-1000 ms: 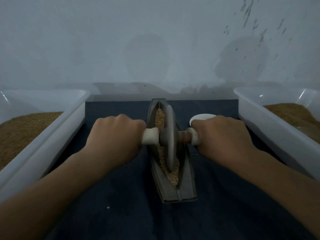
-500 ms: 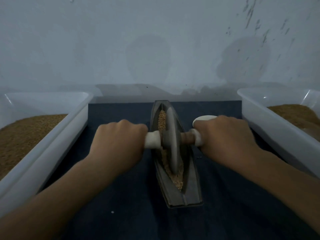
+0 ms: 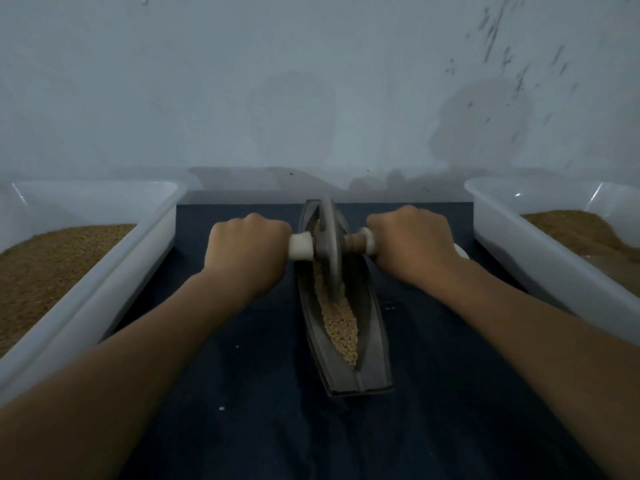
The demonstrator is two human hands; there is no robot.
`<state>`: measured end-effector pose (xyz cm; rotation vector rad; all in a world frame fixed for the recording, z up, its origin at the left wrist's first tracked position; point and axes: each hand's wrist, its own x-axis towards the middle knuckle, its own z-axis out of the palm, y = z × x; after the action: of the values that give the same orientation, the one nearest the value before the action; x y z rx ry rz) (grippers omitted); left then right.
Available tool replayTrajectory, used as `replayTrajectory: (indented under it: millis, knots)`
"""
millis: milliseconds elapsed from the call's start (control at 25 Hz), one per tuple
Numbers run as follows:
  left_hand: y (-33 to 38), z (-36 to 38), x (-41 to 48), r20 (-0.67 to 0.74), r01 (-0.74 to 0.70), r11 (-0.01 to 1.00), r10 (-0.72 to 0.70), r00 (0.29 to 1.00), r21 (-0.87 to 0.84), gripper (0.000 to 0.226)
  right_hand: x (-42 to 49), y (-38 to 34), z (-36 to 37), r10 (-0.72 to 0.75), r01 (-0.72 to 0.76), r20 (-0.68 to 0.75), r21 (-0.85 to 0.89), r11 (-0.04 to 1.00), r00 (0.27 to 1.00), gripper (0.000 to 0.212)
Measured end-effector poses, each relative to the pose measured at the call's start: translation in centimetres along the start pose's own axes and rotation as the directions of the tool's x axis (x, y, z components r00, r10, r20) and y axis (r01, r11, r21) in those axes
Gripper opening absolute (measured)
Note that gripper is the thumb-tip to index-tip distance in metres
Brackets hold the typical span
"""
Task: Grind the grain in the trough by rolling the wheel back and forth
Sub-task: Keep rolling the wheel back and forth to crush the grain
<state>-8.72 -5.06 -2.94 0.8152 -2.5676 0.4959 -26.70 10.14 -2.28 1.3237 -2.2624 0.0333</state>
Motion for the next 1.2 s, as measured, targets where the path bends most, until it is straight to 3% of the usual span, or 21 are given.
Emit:
replayTrajectory:
  millis: [160, 280, 400, 440, 520, 640, 760, 840, 920, 1040, 1120, 1200]
  knots:
    - [-0.5, -2.0, -4.4, -0.170, -0.140, 0.989, 0.145, 0.975, 0.041, 0.058, -5.6, 0.7, -1.9, -0.130, 0.113, -0.180, -0.106, 0.988, 0.975, 0.050]
    - [0.0, -1.1, -3.3, -0.047, -0.094, 0.990, 0.100, 0.994, 0.106, 0.046, -4.4, 0.5, -1.0, -0.082, 0.074, -0.142, -0.067, 0.995, 0.986, 0.050]
    - [0.3, 0.4, 1.3, -0.001, -0.030, 0.997, 0.030, 1.000, 0.077, 0.007, 0.0, 0.0, 1.2, 0.048, -0.046, -0.046, 0.057, 0.997, 0.998, 0.026]
    - [0.3, 0.2, 2.7, 0.042, -0.025, 0.997, 0.022, 0.999, 0.067, 0.005, 1.3, -0.1, 1.4, 0.084, -0.083, 0.002, 0.092, 0.992, 0.996, 0.019]
    - [0.4, -0.5, 3.9, 0.082, -0.035, 0.996, 0.028, 0.996, 0.080, 0.011, 1.9, -0.1, 1.6, 0.103, -0.109, 0.050, 0.126, 0.986, 0.993, 0.019]
    - [0.4, -1.1, 0.9, 0.011, -0.079, 0.994, 0.078, 0.997, 0.079, 0.008, -1.4, 0.3, 0.8, 0.071, -0.075, 0.038, 0.093, 0.993, 0.997, 0.031]
    - [-0.2, -1.7, -3.8, -0.080, -0.149, 0.987, 0.154, 0.985, 0.067, 0.039, -5.4, 0.4, -1.3, -0.060, 0.046, -0.175, -0.081, 0.996, 0.983, 0.040]
    - [-0.5, -2.2, -4.2, -0.124, -0.153, 0.986, 0.161, 0.979, 0.066, 0.056, -5.8, 0.6, -1.9, -0.093, 0.077, -0.209, -0.085, 0.993, 0.973, 0.047]
    - [-0.2, -1.4, -3.1, -0.045, -0.101, 0.992, 0.105, 0.993, 0.075, 0.045, -4.6, 0.2, -1.2, -0.056, 0.048, -0.109, -0.073, 0.996, 0.992, 0.050]
    - [-0.1, 0.7, 1.3, 0.004, -0.032, 0.998, 0.032, 0.999, 0.050, 0.006, 0.2, -0.3, 0.7, 0.033, -0.032, -0.047, 0.031, 0.999, 0.998, 0.023]
    - [0.1, 0.4, 4.0, 0.073, -0.018, 0.999, 0.015, 0.997, 0.049, 0.012, 2.6, -0.4, 1.0, 0.083, -0.085, 0.034, 0.082, 0.993, 0.996, 0.013]
    - [0.3, -0.1, 3.9, 0.060, -0.032, 0.998, 0.028, 0.998, 0.055, 0.012, 2.2, -0.2, 0.9, 0.090, -0.098, 0.076, 0.114, 0.989, 0.993, 0.017]
